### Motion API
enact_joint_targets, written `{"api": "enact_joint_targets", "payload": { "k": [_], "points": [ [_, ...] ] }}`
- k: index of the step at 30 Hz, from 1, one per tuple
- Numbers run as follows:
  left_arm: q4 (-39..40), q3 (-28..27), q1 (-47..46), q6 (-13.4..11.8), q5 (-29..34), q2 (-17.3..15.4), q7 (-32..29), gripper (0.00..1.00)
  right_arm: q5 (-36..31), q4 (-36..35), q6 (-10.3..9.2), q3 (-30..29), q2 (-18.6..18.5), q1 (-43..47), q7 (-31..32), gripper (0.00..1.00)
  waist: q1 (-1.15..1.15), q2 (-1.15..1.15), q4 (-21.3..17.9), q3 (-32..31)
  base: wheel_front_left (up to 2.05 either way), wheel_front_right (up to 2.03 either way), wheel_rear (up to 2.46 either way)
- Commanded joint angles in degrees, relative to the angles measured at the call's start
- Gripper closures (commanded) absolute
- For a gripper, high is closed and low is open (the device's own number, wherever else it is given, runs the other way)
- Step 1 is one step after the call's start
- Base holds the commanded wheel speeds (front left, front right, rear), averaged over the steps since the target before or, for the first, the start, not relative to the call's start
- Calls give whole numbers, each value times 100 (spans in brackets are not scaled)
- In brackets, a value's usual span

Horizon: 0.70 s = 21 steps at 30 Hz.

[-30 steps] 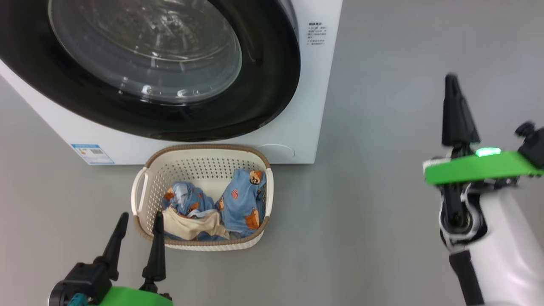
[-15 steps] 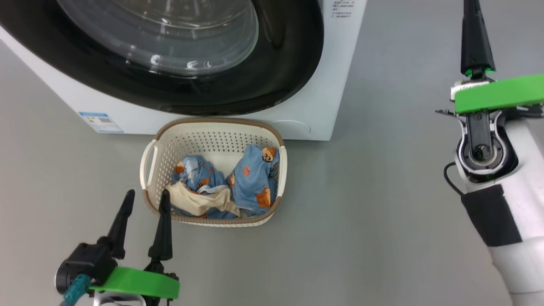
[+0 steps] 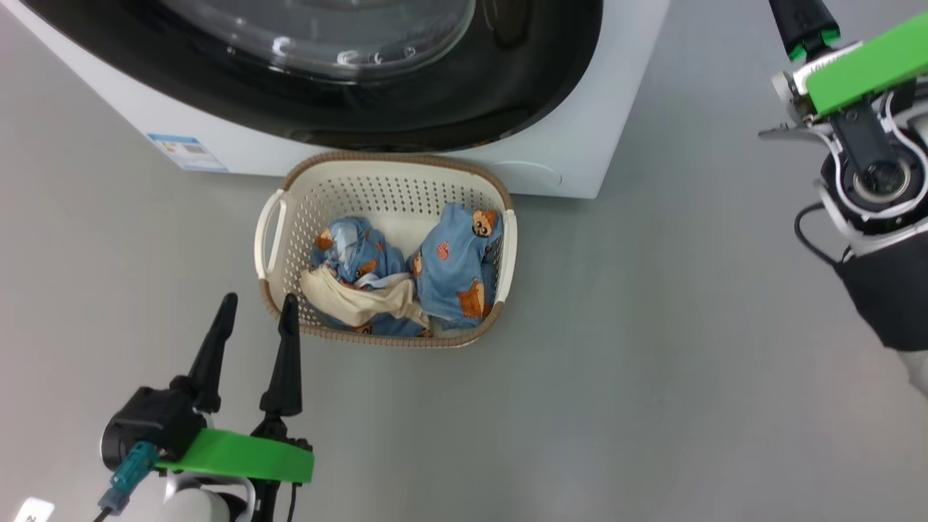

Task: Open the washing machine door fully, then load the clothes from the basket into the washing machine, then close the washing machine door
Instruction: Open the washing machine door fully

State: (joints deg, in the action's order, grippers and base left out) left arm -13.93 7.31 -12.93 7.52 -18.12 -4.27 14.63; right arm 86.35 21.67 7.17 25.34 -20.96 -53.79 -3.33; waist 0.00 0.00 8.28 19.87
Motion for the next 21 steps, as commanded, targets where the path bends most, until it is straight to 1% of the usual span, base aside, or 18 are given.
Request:
{"api": "enact_joint_targets", "payload": {
  "k": [1, 3, 9, 13, 21],
  "points": [
    [147, -137, -192, -3, -38, -65, 37, 0, 207, -281, 32, 82, -54, -229, 265, 100, 0, 0, 86, 230, 0, 0, 0],
    [152, -121, -219, -3, -44, -63, 37, 0, 290, -322, 32, 85, -78, -293, 384, 100, 0, 0, 101, 279, 0, 0, 0],
    [192, -64, -397, -3, -86, -48, 37, 0, 592, -339, 32, 35, -162, -693, 1088, 100, 0, 0, 193, 587, 0, 0, 0],
    [204, -22, -485, -3, -105, -43, 37, 0, 742, -226, 32, -39, -133, -949, 1554, 100, 0, 0, 241, 764, 0, 0, 0],
    [230, 52, -632, -3, -159, -12, 37, 0, 713, 89, 32, -69, -88, -1335, 2294, 100, 0, 0, 390, 986, 0, 0, 0]
  ]
}}
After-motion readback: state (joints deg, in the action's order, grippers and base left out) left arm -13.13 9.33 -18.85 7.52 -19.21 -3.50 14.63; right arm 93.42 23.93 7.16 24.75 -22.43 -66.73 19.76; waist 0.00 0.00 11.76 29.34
